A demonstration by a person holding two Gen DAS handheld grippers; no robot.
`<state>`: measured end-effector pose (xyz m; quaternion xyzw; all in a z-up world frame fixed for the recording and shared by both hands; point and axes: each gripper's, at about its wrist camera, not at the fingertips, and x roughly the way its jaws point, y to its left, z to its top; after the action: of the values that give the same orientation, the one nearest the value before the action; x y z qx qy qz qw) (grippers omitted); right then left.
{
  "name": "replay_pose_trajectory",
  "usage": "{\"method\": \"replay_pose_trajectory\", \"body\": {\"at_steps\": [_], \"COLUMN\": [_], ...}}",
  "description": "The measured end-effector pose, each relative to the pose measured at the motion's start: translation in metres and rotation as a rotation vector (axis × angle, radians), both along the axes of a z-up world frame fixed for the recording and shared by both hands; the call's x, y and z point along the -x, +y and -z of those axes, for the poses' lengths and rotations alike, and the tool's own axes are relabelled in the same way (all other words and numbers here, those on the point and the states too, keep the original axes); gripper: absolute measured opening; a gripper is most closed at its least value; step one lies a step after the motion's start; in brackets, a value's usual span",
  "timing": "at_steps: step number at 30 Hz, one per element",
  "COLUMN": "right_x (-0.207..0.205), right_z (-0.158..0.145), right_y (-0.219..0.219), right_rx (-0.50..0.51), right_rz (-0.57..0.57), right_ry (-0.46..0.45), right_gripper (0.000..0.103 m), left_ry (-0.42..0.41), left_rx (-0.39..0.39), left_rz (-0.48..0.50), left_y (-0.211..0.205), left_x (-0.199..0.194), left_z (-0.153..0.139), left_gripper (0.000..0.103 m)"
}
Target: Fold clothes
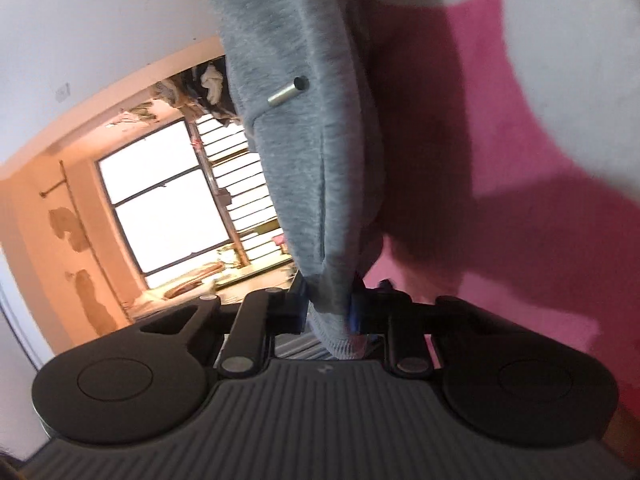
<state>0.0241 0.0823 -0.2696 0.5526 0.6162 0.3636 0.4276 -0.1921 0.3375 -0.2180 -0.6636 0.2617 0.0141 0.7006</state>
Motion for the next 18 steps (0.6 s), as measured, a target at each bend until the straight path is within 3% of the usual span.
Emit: {"method": "replay_pose_trajectory", "body": {"at_steps": [4,7,10,11,13,18], "right_x": [0.003,-0.001,-0.012,-0.019,-0.038,-0.114], "right_z": [-0.013,-0.028,-0.049,-0.058,-0.081,-0.145], "right_y": [0.0,-0.001,-0.007,-0.013,-0.024,-0.085], "right_rx": [0.001,0.046,0.135,0.177,0.258,0.531], "right_rz": [-0.028,-0.062,-0.14,-0.176,-0.214,0.015], "right_ry": [-0.063,-0.157,-0.275,-0.321,-0.417,-0.673], "right_gripper": [0.016,0.02,0.035,0.043,0.047,0.063], "left_ry": [-0.024,-0.003,0.014,0.024,0.047,0.092], "left_rx": [-0.021,-0.059,-0.073,-0.091,-0.134,-0.201], "left_rz": [0.008,0.034,0.079,0.091,0.106,0.105], "left_y": [-0.006,-0.008,-0.012,-0.015,-0.019,-0.025], "left_x": [-0.009,-0.018,-0.025,-0.028,-0.032,-0.033], "left_z": [-0.002,-0.004,-0.005,-0.006,-0.01,-0.017], "left_gripper": [0.069,0.045,0.02,0.018,0.016,0.015]}}
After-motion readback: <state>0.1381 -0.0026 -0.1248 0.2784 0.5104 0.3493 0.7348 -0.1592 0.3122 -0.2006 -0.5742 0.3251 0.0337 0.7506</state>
